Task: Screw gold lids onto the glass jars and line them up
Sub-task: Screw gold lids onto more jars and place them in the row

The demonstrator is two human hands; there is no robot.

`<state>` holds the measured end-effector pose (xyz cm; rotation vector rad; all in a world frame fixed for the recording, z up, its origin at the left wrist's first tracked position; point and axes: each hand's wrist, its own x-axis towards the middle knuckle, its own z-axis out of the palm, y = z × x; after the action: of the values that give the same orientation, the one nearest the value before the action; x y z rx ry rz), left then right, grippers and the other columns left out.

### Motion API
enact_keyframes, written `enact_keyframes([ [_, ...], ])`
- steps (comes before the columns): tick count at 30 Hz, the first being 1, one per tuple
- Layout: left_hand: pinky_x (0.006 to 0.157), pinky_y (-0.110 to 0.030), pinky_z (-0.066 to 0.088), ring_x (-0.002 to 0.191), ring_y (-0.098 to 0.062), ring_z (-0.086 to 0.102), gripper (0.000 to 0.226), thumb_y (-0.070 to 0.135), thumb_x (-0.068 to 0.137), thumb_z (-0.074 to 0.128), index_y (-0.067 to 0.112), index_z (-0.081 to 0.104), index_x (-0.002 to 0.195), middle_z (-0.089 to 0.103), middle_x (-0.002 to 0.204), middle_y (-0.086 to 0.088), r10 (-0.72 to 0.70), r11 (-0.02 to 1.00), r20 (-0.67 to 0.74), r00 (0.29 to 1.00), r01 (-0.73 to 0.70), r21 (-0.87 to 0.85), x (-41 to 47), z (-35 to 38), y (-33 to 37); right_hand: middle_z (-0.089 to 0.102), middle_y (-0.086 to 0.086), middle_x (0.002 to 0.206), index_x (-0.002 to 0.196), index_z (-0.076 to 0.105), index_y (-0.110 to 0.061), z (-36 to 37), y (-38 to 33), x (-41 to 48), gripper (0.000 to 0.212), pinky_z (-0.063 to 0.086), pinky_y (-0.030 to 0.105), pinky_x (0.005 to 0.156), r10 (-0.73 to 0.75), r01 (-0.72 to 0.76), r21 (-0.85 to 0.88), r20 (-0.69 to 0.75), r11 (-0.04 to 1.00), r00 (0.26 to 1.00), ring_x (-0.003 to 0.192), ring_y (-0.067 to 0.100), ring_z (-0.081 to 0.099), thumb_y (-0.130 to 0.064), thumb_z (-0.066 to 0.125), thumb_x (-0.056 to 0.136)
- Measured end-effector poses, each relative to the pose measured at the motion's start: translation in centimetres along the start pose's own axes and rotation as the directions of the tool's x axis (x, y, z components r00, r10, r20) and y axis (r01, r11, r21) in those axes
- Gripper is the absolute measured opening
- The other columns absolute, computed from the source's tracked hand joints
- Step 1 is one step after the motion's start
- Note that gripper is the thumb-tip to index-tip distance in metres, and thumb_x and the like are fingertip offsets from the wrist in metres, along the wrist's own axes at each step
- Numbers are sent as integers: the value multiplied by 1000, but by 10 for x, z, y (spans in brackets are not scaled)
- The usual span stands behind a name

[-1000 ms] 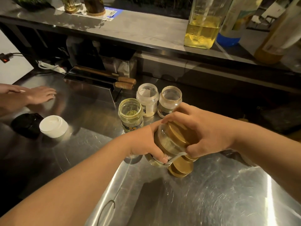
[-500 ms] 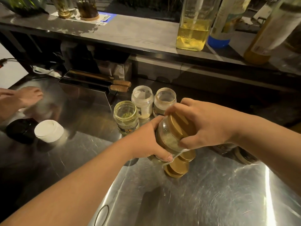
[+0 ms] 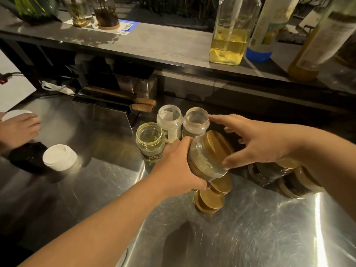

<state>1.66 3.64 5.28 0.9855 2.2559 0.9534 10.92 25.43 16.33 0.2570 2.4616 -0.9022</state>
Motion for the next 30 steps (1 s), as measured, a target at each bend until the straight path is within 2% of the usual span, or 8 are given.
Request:
enact_keyframes([
  [4, 106, -51, 53, 125, -16, 43, 96, 58, 49, 97, 50, 42, 127, 46, 127, 22, 1, 1000, -11, 1000, 0, 18, 1, 0, 0, 43, -27, 138, 147, 33, -66, 2, 7, 2, 97, 60, 31, 87, -77, 74, -53, -46, 996, 996, 123, 10, 53, -52, 86, 66],
  [10, 103, -44, 49, 121, -15, 38, 95, 62, 48, 97, 51, 40, 123, 47, 124, 20, 19, 999, -36, 999, -17, 51, 1, 9, 0, 72, -2, 99, 142, 43, -39, 12, -7, 9, 87, 56, 19, 55, 165, -176, -56, -166, 983, 972, 74, 18, 75, -90, 55, 72],
  [14, 104, -49, 52, 125, -18, 40, 97, 65, 48, 93, 50, 39, 127, 48, 125, 18, 18, 999, -40, 999, -16, 49, 2, 11, 5, 77, 12, 74, 123, 61, -15, 24, -10, 19, 106, 56, 25, 44, 344, -360, -31, -234, 932, 909, 55, 23, 76, -98, 19, 72],
  [17, 104, -51, 54, 124, -18, 44, 94, 61, 49, 95, 50, 41, 125, 47, 124, 21, 25, 999, -36, 999, -24, 33, 4, 10, 8, 77, 12, 68, 130, 63, -12, 17, -12, 14, 124, 53, 24, 42, 444, -453, -2, -189, 892, 876, 53, 22, 76, -102, 9, 64],
  [20, 105, -52, 55, 127, -20, 49, 96, 58, 48, 97, 49, 44, 127, 51, 126, 18, 3, 1000, -30, 1000, -3, -9, 7, 6, 7, 66, 8, 138, 158, 37, -36, -4, -7, 4, 121, 60, 32, 74, 323, -338, -68, -166, 939, 932, 104, 25, 75, -107, 40, 60],
  [22, 104, -52, 56, 127, -19, 51, 95, 57, 48, 98, 49, 46, 127, 54, 128, 18, -5, 1000, -13, 1000, 5, -28, 10, 4, 7, 34, -16, 159, 158, 23, -59, -13, -6, -4, 112, 49, 35, 100, 119, -123, -61, -70, 991, 990, 138, 22, 48, -77, 84, 65],
  [25, 104, -49, 58, 126, -15, 53, 97, 53, 49, 98, 50, 46, 131, 55, 130, 18, -4, 998, 9, 1000, 4, -63, 11, 1, 8, 42, -23, 145, 150, 33, -66, -12, 1, -4, 105, 55, 34, 98, -17, 18, 27, -21, 999, 1000, 131, 10, 49, -37, 97, 72],
  [30, 102, -49, 57, 123, -16, 53, 95, 55, 47, 98, 46, 48, 127, 54, 126, 16, 16, 999, -43, 999, -17, -28, 8, 7, 10, 67, -12, 115, 134, 54, -44, -2, -12, 3, 84, 59, 22, 65, 129, -131, 1, -182, 991, 975, 93, 14, 73, -83, 76, 62],
])
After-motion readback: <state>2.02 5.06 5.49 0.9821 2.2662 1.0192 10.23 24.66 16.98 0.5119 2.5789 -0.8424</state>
